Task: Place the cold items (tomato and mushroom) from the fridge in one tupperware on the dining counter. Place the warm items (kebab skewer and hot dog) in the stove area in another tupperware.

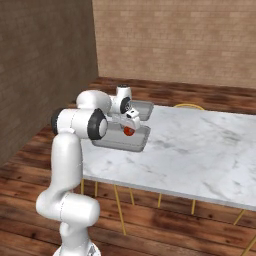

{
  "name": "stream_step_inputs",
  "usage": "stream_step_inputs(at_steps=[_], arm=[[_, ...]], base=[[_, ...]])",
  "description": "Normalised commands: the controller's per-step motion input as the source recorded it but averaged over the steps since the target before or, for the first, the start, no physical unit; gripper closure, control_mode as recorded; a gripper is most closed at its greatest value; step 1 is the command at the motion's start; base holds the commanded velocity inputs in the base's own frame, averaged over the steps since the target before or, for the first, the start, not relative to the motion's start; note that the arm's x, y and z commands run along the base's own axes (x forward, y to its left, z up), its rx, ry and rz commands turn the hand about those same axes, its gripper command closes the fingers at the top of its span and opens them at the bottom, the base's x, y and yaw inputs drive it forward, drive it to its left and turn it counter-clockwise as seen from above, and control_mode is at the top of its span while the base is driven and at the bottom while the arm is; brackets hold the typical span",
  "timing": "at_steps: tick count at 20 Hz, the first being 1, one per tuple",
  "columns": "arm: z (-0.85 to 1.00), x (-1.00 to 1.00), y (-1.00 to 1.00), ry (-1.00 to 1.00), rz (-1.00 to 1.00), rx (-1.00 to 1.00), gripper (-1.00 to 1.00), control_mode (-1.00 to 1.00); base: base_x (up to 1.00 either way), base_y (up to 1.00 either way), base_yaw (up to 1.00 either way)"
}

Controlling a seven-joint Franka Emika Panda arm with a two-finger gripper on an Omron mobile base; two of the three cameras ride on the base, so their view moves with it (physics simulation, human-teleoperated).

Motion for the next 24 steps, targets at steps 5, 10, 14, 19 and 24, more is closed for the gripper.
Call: stream_step_inputs(at_steps=[5,10,14,19,24], arm=[[-0.54,0.18,-0.22,0.00,0.00,0.00,1.00,-1.00],[-0.32,0.03,-0.06,0.00,0.00,0.00,1.00,-1.00],[-0.14,0.00,0.00,0.00,0.00,0.00,1.00,-1.00],[-0.03,0.00,0.00,0.00,0.00,0.00,-1.00,-1.00],[0.00,-0.10,0.00,-0.02,0.00,0.00,-1.00,-1.00]], base=[[0.00,0.00,0.00],[0.00,0.00,0.00],[0.00,0.00,0.00],[0.00,0.00,0.00],[0.00,0.00,0.00]])
